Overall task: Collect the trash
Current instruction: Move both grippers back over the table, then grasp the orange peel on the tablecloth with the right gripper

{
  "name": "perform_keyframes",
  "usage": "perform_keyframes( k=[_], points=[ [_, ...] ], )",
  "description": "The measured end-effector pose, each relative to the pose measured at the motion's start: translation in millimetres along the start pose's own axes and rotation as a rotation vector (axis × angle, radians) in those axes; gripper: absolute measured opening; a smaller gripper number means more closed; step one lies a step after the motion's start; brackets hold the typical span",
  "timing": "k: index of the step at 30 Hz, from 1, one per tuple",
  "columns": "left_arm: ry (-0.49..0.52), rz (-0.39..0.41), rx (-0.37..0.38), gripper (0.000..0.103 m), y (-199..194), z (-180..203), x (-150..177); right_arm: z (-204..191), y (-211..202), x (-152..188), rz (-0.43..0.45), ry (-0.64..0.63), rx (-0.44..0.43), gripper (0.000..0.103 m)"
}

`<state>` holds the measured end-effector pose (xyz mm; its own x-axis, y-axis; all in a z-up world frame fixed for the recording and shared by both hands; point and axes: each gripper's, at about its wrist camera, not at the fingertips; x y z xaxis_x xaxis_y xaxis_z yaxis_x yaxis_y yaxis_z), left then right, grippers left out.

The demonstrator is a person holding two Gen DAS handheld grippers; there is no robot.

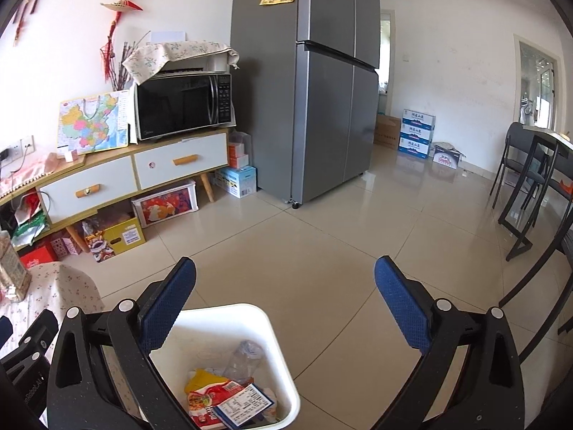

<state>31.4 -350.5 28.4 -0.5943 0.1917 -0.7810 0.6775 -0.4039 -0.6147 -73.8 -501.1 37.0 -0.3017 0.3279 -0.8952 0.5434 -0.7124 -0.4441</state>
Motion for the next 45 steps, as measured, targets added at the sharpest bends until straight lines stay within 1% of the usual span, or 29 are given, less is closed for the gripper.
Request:
perform_keyframes(
  k=[4,10,14,17,24,31,39,42,45],
  points=[
    [-0.027,0.016,-0.048,0.088,-11,-30,2,-26,-9,3,0.001,-0.036,-0.061,0.096],
    [-0.078,0.022,-0.108,0.089,-25,-76,9,-69,-31,12,0.027,-0.100,-0.150,0.096],
    [-0.112,0.030,-0.148,0.090,-35,-104,14,-99,-46,18,0.051,-0.165,-0.190,0.096],
    [-0.145,0.032,-0.178,0.091,-41,-126,19,-118,-55,23,0.051,-0.196,-0.225,0.096],
    [-0.206,0.027,-0.254,0.091,-57,-176,33,-163,-76,33,0.028,-0.245,-0.318,0.096],
    [-0.276,0.025,-0.337,0.091,-75,-226,47,-210,-99,49,0.015,-0.315,-0.386,0.096],
    [-0.344,0.023,-0.400,0.091,-93,-275,62,-251,-120,69,0.002,-0.390,-0.461,0.096],
    [-0.363,0.013,-0.426,0.091,-97,-291,70,-266,-125,75,-0.020,-0.409,-0.497,0.096],
    [-0.390,0.001,-0.450,0.091,-101,-309,80,-284,-127,82,-0.085,-0.440,-0.549,0.096]
  ],
)
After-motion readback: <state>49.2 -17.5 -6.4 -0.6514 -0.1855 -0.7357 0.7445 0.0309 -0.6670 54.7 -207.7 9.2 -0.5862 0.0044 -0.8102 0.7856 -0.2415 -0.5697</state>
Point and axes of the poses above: each gripper's, at about its wrist camera, not at the fingertips, and y roughly the way its jaws point, z to its right, x to its underside, and after that the axes turned 1 degree about x, right-handed
